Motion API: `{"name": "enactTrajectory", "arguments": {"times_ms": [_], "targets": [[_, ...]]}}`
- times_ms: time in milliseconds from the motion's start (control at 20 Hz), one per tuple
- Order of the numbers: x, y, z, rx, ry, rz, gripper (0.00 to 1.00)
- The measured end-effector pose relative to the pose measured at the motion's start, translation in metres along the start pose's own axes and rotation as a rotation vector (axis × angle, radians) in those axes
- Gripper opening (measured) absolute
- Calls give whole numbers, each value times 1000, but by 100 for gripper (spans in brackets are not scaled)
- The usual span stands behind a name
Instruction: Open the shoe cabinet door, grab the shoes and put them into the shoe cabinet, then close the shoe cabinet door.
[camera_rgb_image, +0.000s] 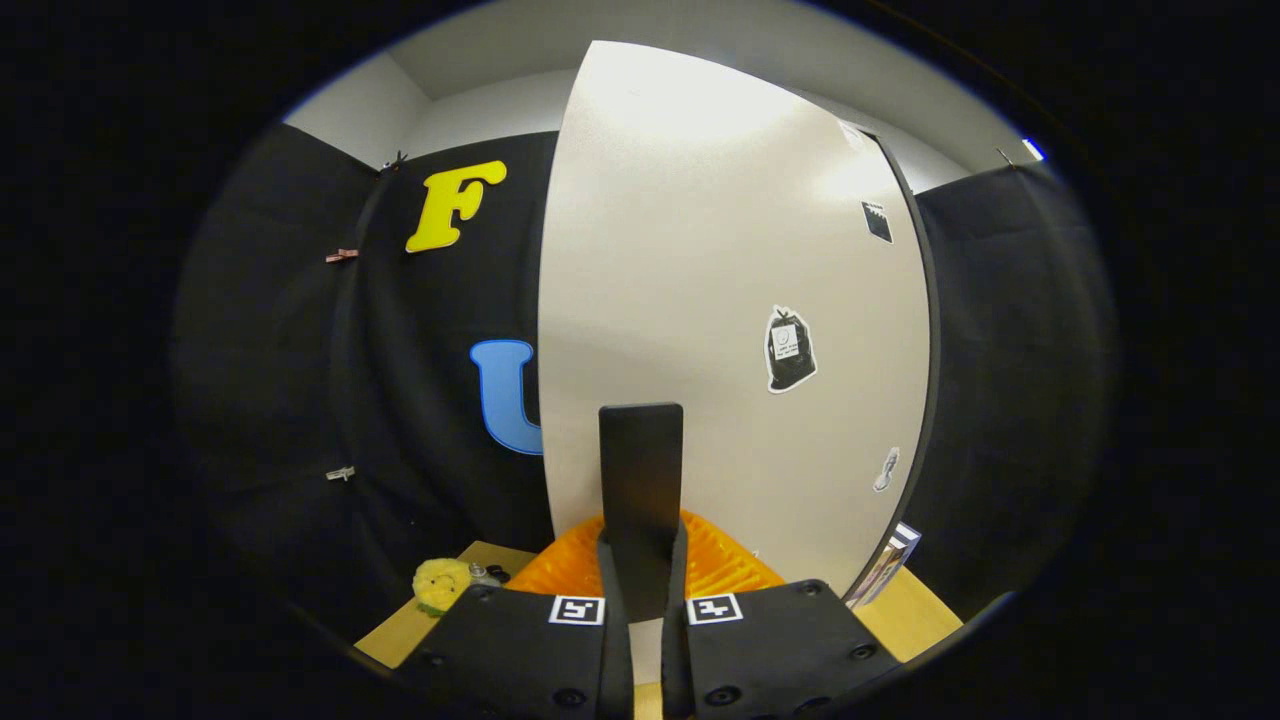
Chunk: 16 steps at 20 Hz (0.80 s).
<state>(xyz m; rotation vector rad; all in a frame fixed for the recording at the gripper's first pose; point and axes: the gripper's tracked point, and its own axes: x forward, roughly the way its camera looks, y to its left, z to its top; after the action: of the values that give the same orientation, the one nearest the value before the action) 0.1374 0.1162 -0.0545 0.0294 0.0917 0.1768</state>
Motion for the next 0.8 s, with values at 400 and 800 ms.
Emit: {"name": "enactTrajectory", "arguments": {"times_ms": [400,800], "targets": [[-56,-41,0,23,-3,27,15],[-95,-90,-2,30,0,43,14]]}}
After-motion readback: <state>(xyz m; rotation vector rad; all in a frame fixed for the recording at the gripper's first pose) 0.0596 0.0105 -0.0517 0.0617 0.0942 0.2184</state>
